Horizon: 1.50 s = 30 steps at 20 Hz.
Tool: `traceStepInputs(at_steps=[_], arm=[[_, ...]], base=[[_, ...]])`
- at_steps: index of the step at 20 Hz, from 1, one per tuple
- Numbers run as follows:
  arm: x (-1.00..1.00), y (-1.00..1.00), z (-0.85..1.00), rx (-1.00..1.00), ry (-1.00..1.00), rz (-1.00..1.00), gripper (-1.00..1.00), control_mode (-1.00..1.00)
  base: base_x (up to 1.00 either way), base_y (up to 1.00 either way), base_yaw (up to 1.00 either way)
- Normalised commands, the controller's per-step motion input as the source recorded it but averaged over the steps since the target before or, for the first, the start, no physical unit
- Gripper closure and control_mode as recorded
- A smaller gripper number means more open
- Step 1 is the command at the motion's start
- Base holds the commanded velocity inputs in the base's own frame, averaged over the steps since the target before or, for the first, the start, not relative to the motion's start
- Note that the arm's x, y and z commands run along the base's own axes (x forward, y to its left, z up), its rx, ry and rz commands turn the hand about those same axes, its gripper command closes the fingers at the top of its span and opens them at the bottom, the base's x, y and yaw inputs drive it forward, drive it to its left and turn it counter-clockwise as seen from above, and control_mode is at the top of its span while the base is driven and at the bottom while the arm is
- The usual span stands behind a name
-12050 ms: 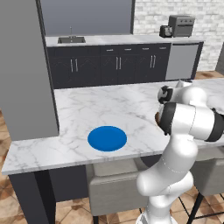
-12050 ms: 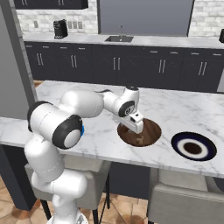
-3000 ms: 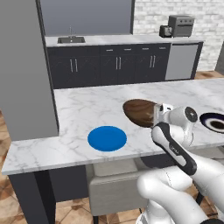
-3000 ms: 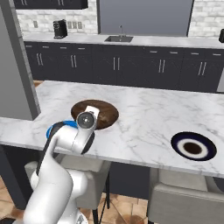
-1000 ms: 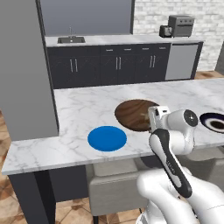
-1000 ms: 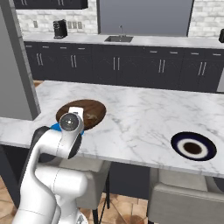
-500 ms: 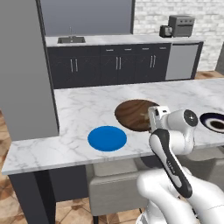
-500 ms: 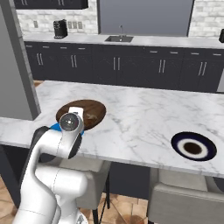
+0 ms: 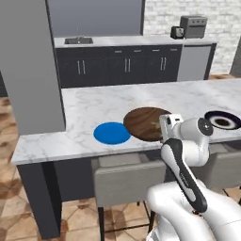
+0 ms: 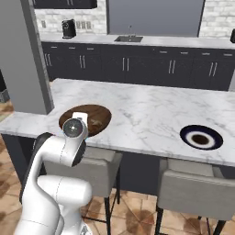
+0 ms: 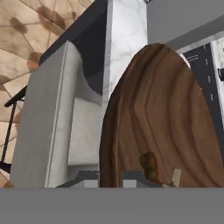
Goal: Pick the chicken drumstick and garlic from their plates and place them in the bowl. Then put the bowl in the fridge.
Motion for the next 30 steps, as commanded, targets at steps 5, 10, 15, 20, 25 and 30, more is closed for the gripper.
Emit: traceStepInputs(at_steps=[5, 10, 15, 20, 25, 30], arm=[[0.0, 0.0, 0.0, 0.0, 0.0, 0.0, 1.0, 1.0], [0.0, 0.0, 0.0, 0.0, 0.0, 0.0, 1.0, 1.0], [0.0, 0.0, 0.0, 0.0, 0.0, 0.0, 1.0, 1.0], [0.0, 0.0, 0.0, 0.0, 0.0, 0.0, 1.0, 1.0], [0.0, 0.0, 0.0, 0.0, 0.0, 0.0, 1.0, 1.0], [0.0, 0.0, 0.0, 0.0, 0.0, 0.0, 1.0, 1.0]], base=[[-0.56, 0.11, 0.21], [-0.39, 0.26, 0.63], [-0.14, 0.36, 0.75], [0.2, 0.39, 0.54], [0.54, 0.36, 0.34], [0.73, 0.36, 0.13]])
